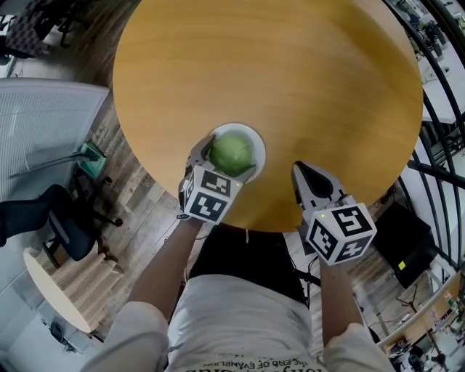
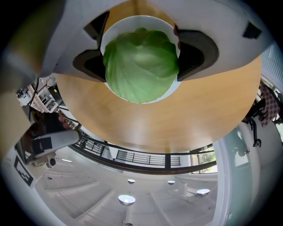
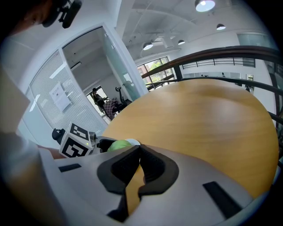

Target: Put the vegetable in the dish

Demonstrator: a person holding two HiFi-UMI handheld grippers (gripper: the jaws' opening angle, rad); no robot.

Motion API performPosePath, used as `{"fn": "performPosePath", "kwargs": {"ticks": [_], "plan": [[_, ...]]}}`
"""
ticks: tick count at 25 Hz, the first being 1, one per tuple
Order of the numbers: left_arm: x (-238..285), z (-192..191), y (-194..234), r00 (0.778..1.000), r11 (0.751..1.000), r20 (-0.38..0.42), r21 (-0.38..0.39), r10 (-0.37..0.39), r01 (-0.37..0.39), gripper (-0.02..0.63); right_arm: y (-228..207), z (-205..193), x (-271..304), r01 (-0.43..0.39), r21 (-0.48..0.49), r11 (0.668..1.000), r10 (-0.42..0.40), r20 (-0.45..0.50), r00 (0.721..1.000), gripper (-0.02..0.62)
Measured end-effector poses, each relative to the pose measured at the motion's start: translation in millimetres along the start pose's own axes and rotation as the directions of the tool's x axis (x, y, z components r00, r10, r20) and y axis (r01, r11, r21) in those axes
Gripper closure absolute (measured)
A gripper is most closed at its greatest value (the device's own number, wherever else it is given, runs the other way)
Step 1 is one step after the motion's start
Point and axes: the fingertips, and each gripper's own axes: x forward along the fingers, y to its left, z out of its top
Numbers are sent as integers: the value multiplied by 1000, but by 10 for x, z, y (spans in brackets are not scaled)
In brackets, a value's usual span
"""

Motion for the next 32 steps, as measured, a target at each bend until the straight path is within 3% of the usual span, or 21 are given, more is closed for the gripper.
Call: {"fn": "performPosePath", "kwargs": {"ticks": [20,26,32], "plan": [[5,20,-9,999,999,-14,24,-42,42,117,44,17,25,-7,3,1000,7,-2,1000,571],[-123,116,3,998,999,26,6,-52,52,117,113,33,-12,-17,3,1000,17,4,1000,571],[-418,279,30,997,999,80,33,-8,6,118,194,107,-88,-28,-27,999,28,9,1000,571]]}}
